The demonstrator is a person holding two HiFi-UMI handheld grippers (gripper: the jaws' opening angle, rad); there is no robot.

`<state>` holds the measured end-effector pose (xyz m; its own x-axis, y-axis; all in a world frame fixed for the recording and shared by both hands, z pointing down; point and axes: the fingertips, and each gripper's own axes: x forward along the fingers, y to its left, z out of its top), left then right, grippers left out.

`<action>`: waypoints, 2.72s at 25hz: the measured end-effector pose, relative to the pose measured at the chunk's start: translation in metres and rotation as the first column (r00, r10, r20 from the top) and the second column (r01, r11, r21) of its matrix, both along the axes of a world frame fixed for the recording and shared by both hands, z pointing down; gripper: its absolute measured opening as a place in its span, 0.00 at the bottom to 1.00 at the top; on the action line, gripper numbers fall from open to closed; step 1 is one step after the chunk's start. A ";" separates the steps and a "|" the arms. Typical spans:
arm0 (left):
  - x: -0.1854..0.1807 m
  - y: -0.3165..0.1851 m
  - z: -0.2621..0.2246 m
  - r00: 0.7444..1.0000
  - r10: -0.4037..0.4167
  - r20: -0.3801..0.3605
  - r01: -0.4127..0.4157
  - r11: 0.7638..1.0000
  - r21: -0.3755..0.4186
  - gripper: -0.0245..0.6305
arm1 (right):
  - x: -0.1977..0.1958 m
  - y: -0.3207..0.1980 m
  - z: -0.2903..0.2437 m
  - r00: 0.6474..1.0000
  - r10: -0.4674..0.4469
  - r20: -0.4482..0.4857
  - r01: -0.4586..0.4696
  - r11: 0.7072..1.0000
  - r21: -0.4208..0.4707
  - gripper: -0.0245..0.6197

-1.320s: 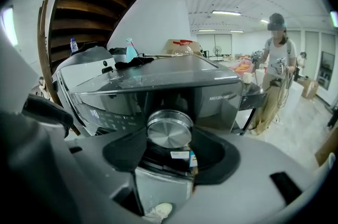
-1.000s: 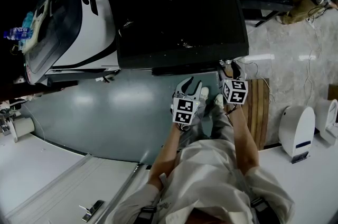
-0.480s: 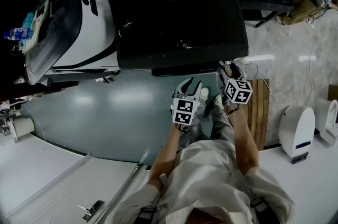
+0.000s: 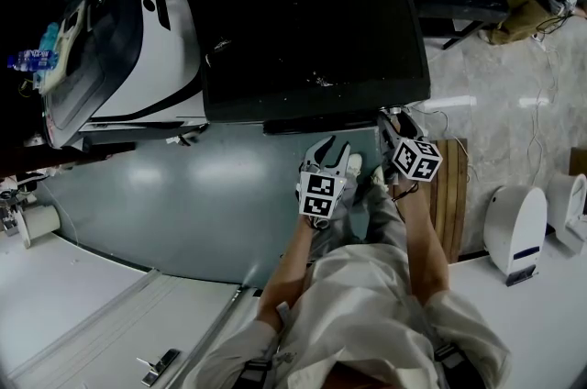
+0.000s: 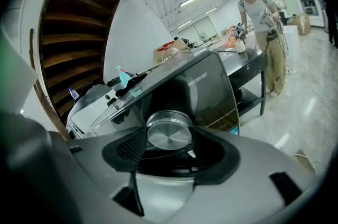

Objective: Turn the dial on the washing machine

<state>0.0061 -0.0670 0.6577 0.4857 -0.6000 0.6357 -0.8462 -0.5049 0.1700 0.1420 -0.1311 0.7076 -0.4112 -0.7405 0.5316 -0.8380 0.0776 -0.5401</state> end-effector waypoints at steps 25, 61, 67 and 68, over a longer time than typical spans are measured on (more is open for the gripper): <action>0.002 -0.001 -0.002 1.000 0.005 -0.003 -0.005 1.000 0.004 0.25 | 0.002 -0.001 0.001 0.967 0.092 0.237 -0.083 0.995 -0.045 0.45; 0.004 -0.010 -0.020 0.998 0.056 -0.023 -0.055 0.997 0.047 0.25 | 0.008 0.033 -0.004 0.965 0.130 0.226 -0.118 0.991 -0.066 0.48; 0.008 -0.015 -0.033 0.995 0.089 -0.045 -0.086 0.993 0.075 0.25 | 0.006 0.037 -0.044 0.999 0.035 0.014 -0.036 0.998 0.046 0.45; 0.009 -0.016 -0.035 0.994 0.096 -0.049 -0.092 0.992 0.081 0.25 | 0.006 0.037 -0.052 1.000 0.023 -0.020 -0.022 0.998 0.065 0.45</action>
<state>0.0152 -0.0826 0.6223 0.5738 -0.5971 0.5605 -0.7852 -0.5955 0.1695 0.1477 -0.0940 0.6558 -0.3837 -0.7825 0.4905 -0.8508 0.0931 -0.5172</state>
